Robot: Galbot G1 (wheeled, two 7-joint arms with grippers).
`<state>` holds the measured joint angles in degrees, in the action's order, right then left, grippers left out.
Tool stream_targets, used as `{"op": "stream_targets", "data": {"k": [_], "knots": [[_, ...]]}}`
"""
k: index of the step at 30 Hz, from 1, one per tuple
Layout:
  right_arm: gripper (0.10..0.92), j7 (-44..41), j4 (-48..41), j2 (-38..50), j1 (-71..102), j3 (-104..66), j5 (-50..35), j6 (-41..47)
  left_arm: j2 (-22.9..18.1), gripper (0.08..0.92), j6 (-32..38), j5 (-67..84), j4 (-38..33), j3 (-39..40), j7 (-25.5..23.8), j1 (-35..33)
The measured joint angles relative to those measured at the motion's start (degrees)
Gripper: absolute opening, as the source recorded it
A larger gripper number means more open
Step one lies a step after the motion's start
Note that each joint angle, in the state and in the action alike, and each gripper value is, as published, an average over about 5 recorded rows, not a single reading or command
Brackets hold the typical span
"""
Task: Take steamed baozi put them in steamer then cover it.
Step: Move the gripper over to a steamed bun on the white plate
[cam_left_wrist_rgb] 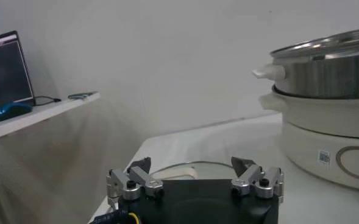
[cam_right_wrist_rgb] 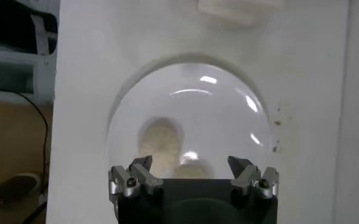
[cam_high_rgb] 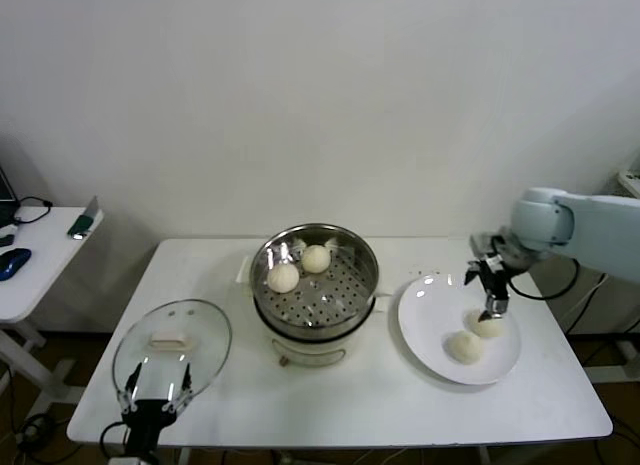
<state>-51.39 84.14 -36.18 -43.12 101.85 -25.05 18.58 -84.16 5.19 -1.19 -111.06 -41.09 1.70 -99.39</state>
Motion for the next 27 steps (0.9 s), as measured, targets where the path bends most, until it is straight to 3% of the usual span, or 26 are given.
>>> {"op": "stream_targets", "data": {"k": [27], "knots": [[0.823,2.0,-6.97,-0.79,21.54,-15.59,7.27,1.51,-0.41,0.823,0.06,-0.27,-0.24,-0.48,0.07,-0.74]]}}
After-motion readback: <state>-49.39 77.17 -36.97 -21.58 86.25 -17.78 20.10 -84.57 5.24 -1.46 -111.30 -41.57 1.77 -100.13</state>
